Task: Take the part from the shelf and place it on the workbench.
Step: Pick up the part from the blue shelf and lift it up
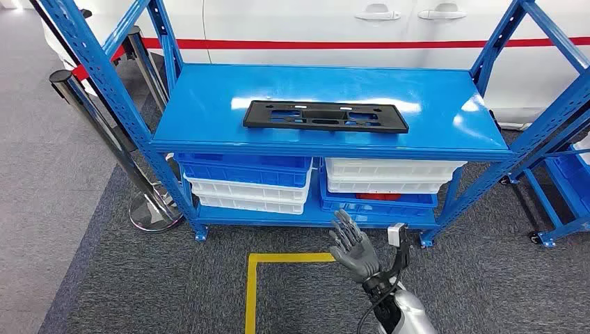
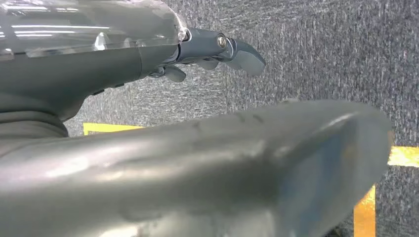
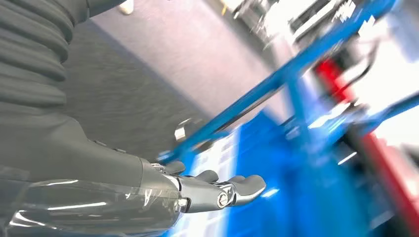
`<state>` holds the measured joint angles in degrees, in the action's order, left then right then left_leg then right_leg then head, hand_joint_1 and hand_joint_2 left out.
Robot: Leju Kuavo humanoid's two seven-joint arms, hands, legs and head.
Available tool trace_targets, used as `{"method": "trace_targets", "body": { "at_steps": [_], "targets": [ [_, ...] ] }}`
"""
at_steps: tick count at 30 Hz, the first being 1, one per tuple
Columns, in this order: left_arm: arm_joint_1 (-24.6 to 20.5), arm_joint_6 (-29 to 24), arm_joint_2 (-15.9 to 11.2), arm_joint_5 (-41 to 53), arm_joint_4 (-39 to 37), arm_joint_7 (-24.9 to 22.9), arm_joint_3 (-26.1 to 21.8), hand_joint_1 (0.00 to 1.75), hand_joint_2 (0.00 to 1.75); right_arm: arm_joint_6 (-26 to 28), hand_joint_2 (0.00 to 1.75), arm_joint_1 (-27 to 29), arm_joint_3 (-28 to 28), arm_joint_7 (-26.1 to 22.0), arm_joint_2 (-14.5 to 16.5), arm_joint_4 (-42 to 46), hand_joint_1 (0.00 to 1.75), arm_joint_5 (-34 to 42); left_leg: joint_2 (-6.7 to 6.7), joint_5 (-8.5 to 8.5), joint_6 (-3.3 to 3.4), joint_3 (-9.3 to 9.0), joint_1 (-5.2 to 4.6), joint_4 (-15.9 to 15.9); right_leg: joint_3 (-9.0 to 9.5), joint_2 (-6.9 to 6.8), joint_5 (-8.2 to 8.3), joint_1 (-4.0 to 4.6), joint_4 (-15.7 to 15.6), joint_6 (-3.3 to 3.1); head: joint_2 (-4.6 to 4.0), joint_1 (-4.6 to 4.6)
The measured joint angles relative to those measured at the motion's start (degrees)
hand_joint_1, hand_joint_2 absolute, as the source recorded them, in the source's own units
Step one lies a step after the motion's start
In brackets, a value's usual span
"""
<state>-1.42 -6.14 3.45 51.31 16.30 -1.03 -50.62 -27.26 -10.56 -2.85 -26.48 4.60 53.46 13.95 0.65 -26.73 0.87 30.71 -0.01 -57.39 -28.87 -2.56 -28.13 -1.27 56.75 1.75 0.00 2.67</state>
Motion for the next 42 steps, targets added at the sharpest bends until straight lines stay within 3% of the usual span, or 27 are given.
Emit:
{"method": "trace_targets", "body": {
  "at_steps": [1, 5, 11, 13, 14, 16, 18, 20, 21, 22, 24, 25, 26, 28, 30, 32, 34, 35, 36, 38, 40, 42],
  "targets": [
    [-0.05, -0.01, 0.04, 0.31, -0.02, 0.00, -0.30, 0.00, 0.00, -0.27, 1.75, -0.15, -0.29, -0.22, 0.14, 0.76, 0.00, -0.04, 0.00, 0.00, 0.00, 0.00, -0.01, 0.00, 0.00, 0.00, 0.00, -0.01, 0.00, 0.00, 0.00, 0.00],
    [-0.51, -0.05, 0.49, 2.88, -0.38, -0.22, -2.55, 0.00, 0.00, -2.34, 0.00, -1.29, -2.87, -1.91, 1.20, 6.64, 0.00, -0.47, 0.00, -0.09, 0.06, 0.05, -0.21, -0.05, -0.02, -0.01, 0.00, -0.07, -0.05, 0.08, 0.00, -0.01],
    [-1.40, -0.37, 1.41, 7.84, -1.10, -0.85, -6.56, 0.00, 0.00, -5.39, 0.00, -3.84, -8.71, -4.67, 3.09, 16.20, 0.00, -0.75, -0.08, -1.40, 0.98, -0.29, -0.32, 0.48, 0.99, -0.15, -0.25, -0.44, -0.57, 1.01, 0.00, -0.01],
    [-1.70, -0.50, 1.89, 9.66, -1.42, -1.04, -7.92, 0.00, 0.00, -6.28, 0.00, -4.81, -10.84, -5.47, 3.68, 19.11, 0.00, -0.68, -0.53, -1.51, 1.50, -1.51, -0.03, 1.16, 1.26, -0.06, -0.20, -0.49, 0.31, 1.41, 0.01, -0.05],
    [-1.87, -0.57, 2.14, 10.62, -1.60, -1.17, -8.62, 0.00, 0.00, -6.75, 0.00, -5.33, -11.96, -5.91, 3.94, 20.58, 0.00, -0.60, -0.79, -1.60, 1.75, -2.24, 0.07, 1.40, 0.54, 0.33, -0.61, -0.51, 1.71, 1.48, 0.01, -0.06],
    [-2.21, -0.76, 2.68, 12.49, -1.91, -1.45, -9.97, 0.00, 0.00, -7.64, 0.00, -6.21, -14.19, -6.73, 4.30, 23.37, 0.00, -0.40, -1.25, -2.07, 2.02, -3.42, 0.12, 1.69, -3.45, 1.41, -2.25, -0.49, 7.53, 1.31, 0.00, -0.15],
    [-2.48, -0.92, 3.16, 14.39, -2.21, -1.79, -11.36, 0.00, 0.00, -8.49, 0.00, -6.63, -16.48, -7.59, 4.43, 25.95, 0.00, -0.13, -1.82, -3.10, 2.07, -4.56, 0.06, 1.75, -9.56, 2.04, -4.27, -0.26, 14.41, 1.06, 0.01, -0.17],
    [-2.55, -1.01, 3.59, 16.26, -2.49, -2.12, -12.65, 0.00, 0.00, -9.34, 0.00, -6.83, -18.65, -8.45, 4.51, 28.41, 0.00, 0.13, -2.51, -4.64, 1.95, -6.47, 0.00, 1.79, -13.47, 2.20, -4.74, 0.02, 15.72, 0.65, 0.01, -0.19],
    [-2.55, -1.05, 3.78, 17.16, -2.62, -2.28, -13.24, 0.00, 0.00, -9.76, 0.00, -7.03, -19.65, -8.86, 4.56, 29.57, 0.00, 0.23, -2.79, -5.49, 1.85, -7.68, -0.03, 1.80, -14.11, 2.27, -3.64, 0.23, 13.77, 0.27, 0.01, -0.20],
    [-2.57, -1.10, 4.01, 18.04, -2.78, -2.44, -13.78, 0.00, 0.00, -10.19, 0.00, -7.25, -20.55, -9.28, 4.61, 30.61, 0.00, 0.33, -2.99, -6.43, 1.75, -8.94, -0.09, 1.79, -14.28, 2.42, -1.03, 0.48, 10.77, -0.25, 0.00, -0.22],
    [-2.71, -1.38, 4.61, 19.87, -3.30, -2.99, -14.76, 0.00, 0.00, -11.00, 0.00, -7.51, -22.12, -10.02, 4.65, 32.08, 0.00, 0.60, -3.41, -8.40, 1.10, -10.99, -0.21, 1.42, -14.45, 3.21, 6.80, 1.20, 5.42, -1.55, 0.00, 0.08],
    [-2.88, -1.60, 4.84, 20.73, -3.50, -3.37, -15.10, 0.00, 0.00, -11.30, 0.00, -7.63, -22.75, -10.33, 4.72, 32.73, 0.00, 0.82, -3.65, -9.30, 0.55, -11.52, -0.13, 1.44, -14.54, 3.51, 9.50, 1.51, 4.29, -2.07, 0.00, 0.31],
    [-3.11, -1.82, 4.97, 21.45, -3.67, -3.72, -15.37, 0.00, 0.00, -11.56, 0.00, -7.86, -23.35, -10.62, 4.85, 33.47, 0.00, 1.07, -3.77, -9.65, -0.03, -11.77, 0.00, 1.17, -14.56, 3.74, 10.56, 1.80, 4.06, -2.56, 0.01, 0.48],
    [-3.68, -2.13, 4.94, 22.29, -3.69, -4.11, -15.69, 0.00, 0.00, -11.78, 0.00, -8.64, -24.51, -11.06, 5.33, 35.13, 0.00, 1.48, -3.55, -8.13, -0.93, -10.79, 0.11, -1.57, -13.31, 3.60, 9.11, 1.75, 3.79, -3.23, 0.01, 0.44],
    [-4.07, -2.26, 4.94, 22.67, -3.69, -4.18, -15.99, 0.00, 0.00, -11.80, 0.00, -9.06, -25.58, -11.34, 5.63, 36.03, 0.00, 1.64, -2.54, -6.25, -1.65, -7.61, 0.09, -8.02, -11.02, 3.41, 8.00, 1.23, 2.27, -3.71, 0.00, 0.57],
    [-4.19, -2.34, 4.94, 22.89, -3.69, -4.21, -16.14, 0.00, 0.00, -11.65, 0.00, -9.03, -26.32, -11.46, 5.65, 36.44, 0.00, 1.68, -1.69, -8.38, -2.50, -3.04, 0.48, -13.60, -8.98, 3.25, 6.87, 0.83, 1.29, -3.73, 0.00, 0.80],
    [-4.11, -2.44, 4.93, 23.05, -3.69, -4.31, -16.19, 0.00, 0.00, -11.54, 0.00, -8.92, -26.92, -11.52, 5.65, 36.83, 0.00, 1.68, -1.45, -11.81, -3.35, 0.88, 1.04, -15.37, -7.42, 3.25, 5.69, 0.59, 1.14, -3.47, 0.00, 0.80],
    [-4.04, -2.51, 4.93, 23.13, -3.69, -4.40, -16.20, 0.00, 0.00, -11.53, 0.00, -8.83, -27.17, -11.54, 5.65, 36.99, 0.00, 1.68, -1.36, -11.97, -3.72, 2.02, 1.27, -14.50, -6.69, 3.26, 5.11, 0.46, 1.18, -3.29, 0.00, 0.80],
    [-3.98, -2.57, 4.92, 23.20, -3.69, -4.50, -16.23, 0.00, 0.00, -11.54, 0.00, -8.74, -27.39, -11.55, 5.65, 37.09, 0.00, 1.68, -1.24, -10.38, -4.05, 2.57, 1.50, -12.40, -5.97, 3.26, 4.56, 0.31, 1.27, -3.08, 0.00, 0.81],
    [-3.90, -2.62, 4.91, 23.25, -3.72, -4.63, -16.28, 0.00, 0.00, -11.55, 0.00, -8.63, -27.79, -11.58, 5.65, 37.19, 0.00, 1.68, -0.83, -3.72, -4.46, 2.63, 1.82, -6.04, -4.78, 3.22, 3.44, 0.04, 1.64, -2.45, 0.00, 0.79],
    [-3.93, -2.66, 4.93, 23.16, -3.81, -4.67, -16.34, 0.00, 0.00, -11.60, 0.00, -8.53, -28.12, -11.63, 5.62, 37.23, 0.00, 1.73, -0.42, 0.23, -3.66, 2.63, 1.68, -2.02, -4.51, 3.13, 2.69, 0.04, 2.05, -1.71, 0.00, 0.80],
    [-3.98, -2.82, 4.93, 23.09, -3.89, -4.77, -16.37, 0.00, 0.00, -11.73, 0.00, -8.45, -28.34, -11.70, 5.60, 37.30, 0.00, 1.85, -0.42, 0.43, -2.20, 2.86, 1.38, -1.71, -4.67, 2.96, 2.38, 0.19, 2.12, -1.06, 0.00, 0.80]
  ]
}}
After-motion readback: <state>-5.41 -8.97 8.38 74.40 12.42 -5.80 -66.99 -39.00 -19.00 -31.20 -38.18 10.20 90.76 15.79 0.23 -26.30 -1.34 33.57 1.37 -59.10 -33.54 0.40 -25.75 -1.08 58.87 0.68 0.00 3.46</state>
